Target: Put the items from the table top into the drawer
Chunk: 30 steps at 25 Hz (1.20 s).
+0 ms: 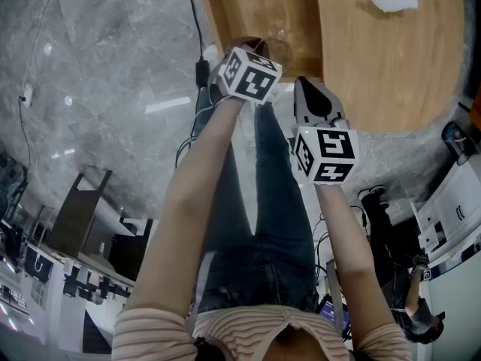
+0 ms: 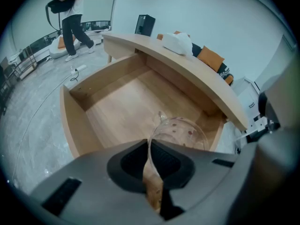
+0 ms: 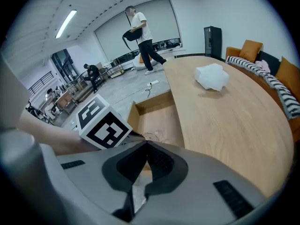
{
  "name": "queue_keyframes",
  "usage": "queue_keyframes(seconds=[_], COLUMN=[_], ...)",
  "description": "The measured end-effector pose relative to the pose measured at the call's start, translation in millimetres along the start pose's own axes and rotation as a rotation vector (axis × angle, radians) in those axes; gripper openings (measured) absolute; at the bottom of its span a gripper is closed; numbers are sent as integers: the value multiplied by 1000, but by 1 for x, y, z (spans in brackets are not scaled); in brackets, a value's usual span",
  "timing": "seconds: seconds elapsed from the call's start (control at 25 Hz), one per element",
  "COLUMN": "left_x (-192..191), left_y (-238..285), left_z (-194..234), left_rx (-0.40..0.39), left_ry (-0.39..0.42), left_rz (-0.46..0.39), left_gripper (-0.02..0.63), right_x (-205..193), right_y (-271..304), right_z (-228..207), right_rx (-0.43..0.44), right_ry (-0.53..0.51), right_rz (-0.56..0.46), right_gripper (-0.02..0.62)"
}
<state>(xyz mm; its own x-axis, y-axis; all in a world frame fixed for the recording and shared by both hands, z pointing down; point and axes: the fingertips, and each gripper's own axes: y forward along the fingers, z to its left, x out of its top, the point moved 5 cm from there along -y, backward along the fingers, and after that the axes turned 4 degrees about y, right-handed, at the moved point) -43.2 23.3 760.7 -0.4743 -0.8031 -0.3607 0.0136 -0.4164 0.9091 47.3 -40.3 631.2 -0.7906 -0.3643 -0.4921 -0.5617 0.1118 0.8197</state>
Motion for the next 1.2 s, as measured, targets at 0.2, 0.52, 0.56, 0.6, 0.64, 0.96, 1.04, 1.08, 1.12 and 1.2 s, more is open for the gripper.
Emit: queue_keyframes(seconds=[0.2, 0.52, 0.56, 0.6, 0.64, 0.96, 1.04, 1.08, 1.12, 1.2], left_x=[0, -3, -3, -4, -5, -8, -9, -8, -8, -7], left_y=[3, 5, 5, 6, 6, 8, 8, 8, 8, 10], left_z=[-1, 1, 1, 1, 1, 2, 2, 2, 2, 1], left_rx=[6, 15, 16, 17, 17, 16, 14, 13, 10, -1], left_ry=[19, 33, 34, 36, 37, 28, 17, 11, 5, -2], left_rz=[14, 43, 48, 53, 58, 62, 60, 60, 61, 67], left_gripper=[28, 28, 28, 28, 28, 28, 28, 28, 28, 29], right_x=[-1, -3, -3, -2, -2, -4, -4, -4, -4, -4], right_y=[0, 3, 2, 2, 2, 4, 5, 4, 4, 4], right_z=[-6, -12, -12, -13, -13, -15, -14, -13, -13, -13], right_rx=[-5, -12, -12, -13, -14, -21, -21, -21, -20, -20], right_ry=[9, 25, 26, 27, 27, 30, 29, 28, 27, 27], right_rz=[3, 8, 9, 9, 10, 17, 19, 20, 21, 22], right_gripper=[9, 9, 9, 9, 9, 9, 9, 9, 9, 9])
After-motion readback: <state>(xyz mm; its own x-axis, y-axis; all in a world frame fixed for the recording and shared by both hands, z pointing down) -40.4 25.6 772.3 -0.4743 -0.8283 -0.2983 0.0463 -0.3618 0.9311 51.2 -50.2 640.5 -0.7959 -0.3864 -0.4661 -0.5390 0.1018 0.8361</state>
